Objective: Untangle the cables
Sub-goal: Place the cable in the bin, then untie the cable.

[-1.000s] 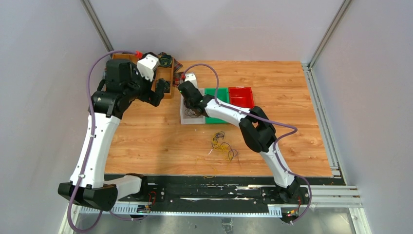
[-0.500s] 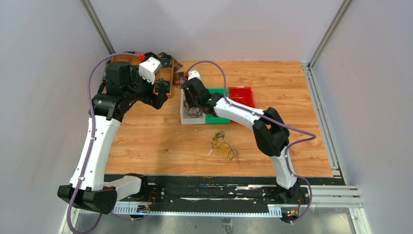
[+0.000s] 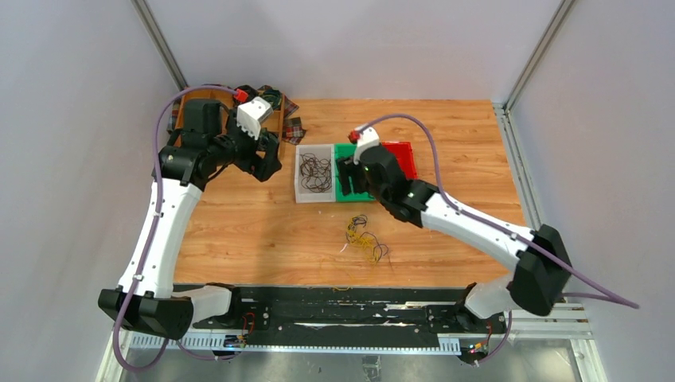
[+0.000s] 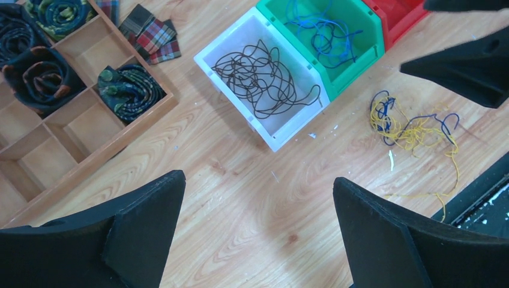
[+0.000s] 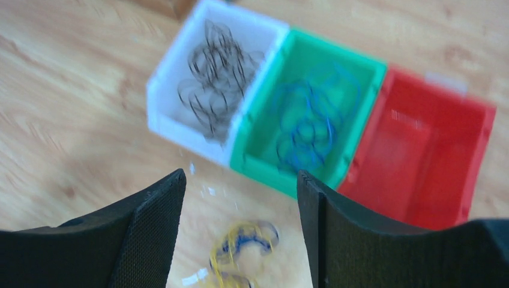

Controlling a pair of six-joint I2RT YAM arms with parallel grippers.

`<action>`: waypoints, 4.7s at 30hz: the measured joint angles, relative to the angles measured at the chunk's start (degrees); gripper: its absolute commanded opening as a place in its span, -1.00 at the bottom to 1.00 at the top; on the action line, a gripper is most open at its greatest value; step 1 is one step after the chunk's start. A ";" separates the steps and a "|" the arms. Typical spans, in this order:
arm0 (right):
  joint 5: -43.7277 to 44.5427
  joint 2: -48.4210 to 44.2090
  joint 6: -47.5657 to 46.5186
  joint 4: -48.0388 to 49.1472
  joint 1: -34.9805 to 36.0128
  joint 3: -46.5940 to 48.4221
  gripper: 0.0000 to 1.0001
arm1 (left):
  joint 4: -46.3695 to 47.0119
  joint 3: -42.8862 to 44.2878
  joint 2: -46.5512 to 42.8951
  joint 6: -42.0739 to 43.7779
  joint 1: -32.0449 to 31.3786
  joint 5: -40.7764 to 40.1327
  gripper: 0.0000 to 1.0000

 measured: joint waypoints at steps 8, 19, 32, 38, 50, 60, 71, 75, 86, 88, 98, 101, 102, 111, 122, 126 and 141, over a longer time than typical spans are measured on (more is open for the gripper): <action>-0.07 -13.55 7.28 -6.32 0.00 -22.16 0.03 | -0.39 -1.95 0.00 0.98 0.00 4.26 0.98; -7.37 -20.72 14.45 -3.39 0.00 -38.03 -0.18 | -0.63 -7.19 2.99 2.69 -8.90 5.70 0.87; -10.58 -13.86 16.79 1.14 0.00 -38.40 0.19 | -0.79 -11.02 12.52 4.90 -18.53 2.86 0.75; -10.29 -24.41 19.98 0.68 0.02 -43.50 0.12 | -0.74 -15.19 12.57 7.63 -23.17 2.14 0.78; -9.64 -25.68 24.20 6.21 0.02 -51.69 -0.13 | 3.67 -22.67 14.86 8.39 -29.57 0.13 0.97; -8.20 -21.79 22.93 11.67 0.02 -51.74 -0.59 | 10.01 -25.99 18.56 9.81 -40.33 -6.19 0.70; -9.14 -30.36 21.81 8.57 0.02 -51.21 -0.99 | 20.39 -31.17 21.40 10.58 -41.38 -15.54 -0.16; -8.94 -38.38 21.92 4.98 0.02 -50.97 -0.99 | 22.67 -33.18 21.62 10.91 -41.40 -19.54 -0.37; -9.75 -52.22 20.09 -2.64 0.00 -43.43 -0.99 | 9.40 -21.59 17.07 13.92 -35.04 -13.27 0.48; -11.26 -51.06 19.32 -2.56 0.00 -41.16 -0.99 | 5.73 -15.93 14.71 14.93 -33.59 -10.84 0.60; -20.35 -37.64 15.93 1.01 0.00 -30.47 -0.99 | -0.46 -1.36 6.21 16.24 -33.40 4.15 0.57; -22.77 -34.91 15.56 2.80 0.02 -27.96 -0.99 | -1.31 -1.16 7.67 16.24 -33.40 6.60 0.50; -23.65 -34.16 15.39 3.63 0.02 -27.28 -0.99 | -1.66 -1.20 8.39 16.26 -33.40 7.21 0.48; -27.74 -32.09 14.95 7.30 0.26 -25.90 -0.99 | -1.92 -1.77 10.25 15.67 -33.40 10.16 0.08; -29.03 -31.41 14.99 9.79 0.59 -25.90 -0.99 | 1.84 -7.08 10.51 11.30 -33.42 16.17 -0.20; -29.38 -31.43 14.99 10.16 0.68 -25.90 -0.99 | 4.48 -8.28 10.49 9.11 -33.42 17.22 -0.23; -28.17 -35.21 15.19 10.25 0.76 -27.54 -0.49 | 8.26 -10.36 8.37 7.13 -33.68 14.78 -0.99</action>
